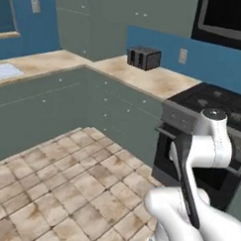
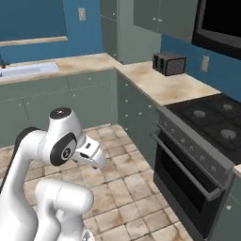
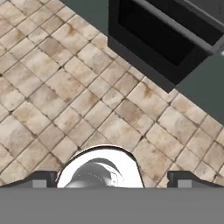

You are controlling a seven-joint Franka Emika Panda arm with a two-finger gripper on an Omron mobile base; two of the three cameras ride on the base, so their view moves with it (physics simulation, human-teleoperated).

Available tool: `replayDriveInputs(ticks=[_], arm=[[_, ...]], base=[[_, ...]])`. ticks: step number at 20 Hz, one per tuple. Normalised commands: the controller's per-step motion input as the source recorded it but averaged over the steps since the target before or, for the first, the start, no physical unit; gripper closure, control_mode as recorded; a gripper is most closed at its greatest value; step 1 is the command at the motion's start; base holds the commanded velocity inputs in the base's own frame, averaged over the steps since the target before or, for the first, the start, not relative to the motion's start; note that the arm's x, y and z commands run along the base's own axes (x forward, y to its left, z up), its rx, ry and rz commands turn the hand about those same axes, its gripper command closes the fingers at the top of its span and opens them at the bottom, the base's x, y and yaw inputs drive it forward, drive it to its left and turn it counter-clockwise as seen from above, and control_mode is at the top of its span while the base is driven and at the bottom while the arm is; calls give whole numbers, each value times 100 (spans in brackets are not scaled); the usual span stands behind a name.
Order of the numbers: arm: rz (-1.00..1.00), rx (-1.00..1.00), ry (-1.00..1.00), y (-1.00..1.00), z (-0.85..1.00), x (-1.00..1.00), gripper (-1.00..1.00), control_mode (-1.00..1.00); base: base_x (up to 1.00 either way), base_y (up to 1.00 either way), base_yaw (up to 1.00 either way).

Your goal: Four empty soda cans are scattered around the kitchen. Gather all the cans and cluster them next to the stove for recycling.

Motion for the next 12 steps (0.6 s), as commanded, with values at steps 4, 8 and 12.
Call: replayDriveInputs(ticks=[4, 8, 12], arm=[[0, 0, 0, 0, 0, 0, -100, 100], [0, 0, 0, 0, 0, 0, -100, 100], [0, 0, 0, 0, 0, 0, -100, 100]], base=[[-9, 41, 72], [0, 52, 48], [16, 61, 19]])
